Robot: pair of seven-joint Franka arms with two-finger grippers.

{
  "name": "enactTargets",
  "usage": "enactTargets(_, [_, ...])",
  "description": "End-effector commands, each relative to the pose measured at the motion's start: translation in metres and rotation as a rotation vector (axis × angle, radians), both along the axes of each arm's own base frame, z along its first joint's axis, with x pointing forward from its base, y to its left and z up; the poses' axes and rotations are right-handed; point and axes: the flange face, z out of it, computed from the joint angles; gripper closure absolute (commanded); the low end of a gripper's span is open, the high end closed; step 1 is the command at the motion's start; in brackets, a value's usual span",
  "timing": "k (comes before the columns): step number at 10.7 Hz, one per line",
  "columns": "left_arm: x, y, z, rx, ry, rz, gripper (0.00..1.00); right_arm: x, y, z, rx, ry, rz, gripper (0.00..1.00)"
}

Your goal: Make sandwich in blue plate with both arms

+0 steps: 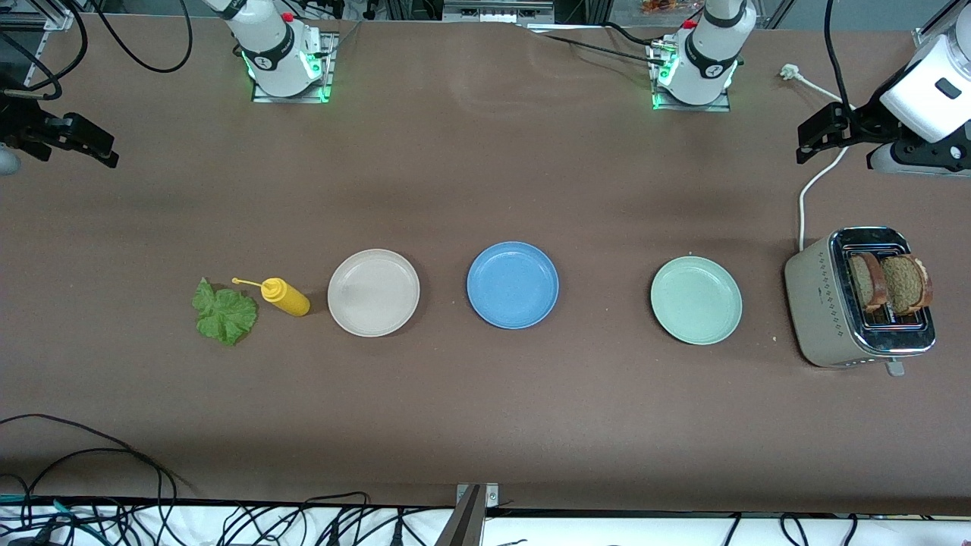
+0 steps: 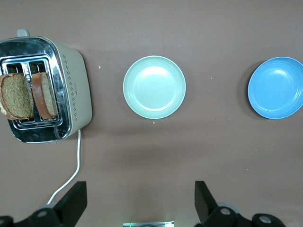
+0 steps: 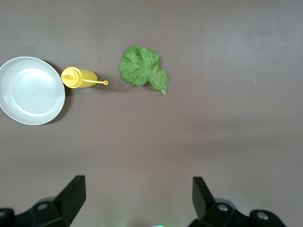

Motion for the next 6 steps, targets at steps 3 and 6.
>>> enactTargets(3, [0.008, 0.015, -0.003, 0.024, 0.003, 0.023, 0.00, 0.003, -0.002, 0.006, -0.012, 0.007, 0.004, 0.00])
enactTargets(6, [0.010, 0.016, -0.005, 0.021, 0.006, 0.027, 0.00, 0.003, -0.002, 0.006, -0.013, 0.009, 0.004, 0.00])
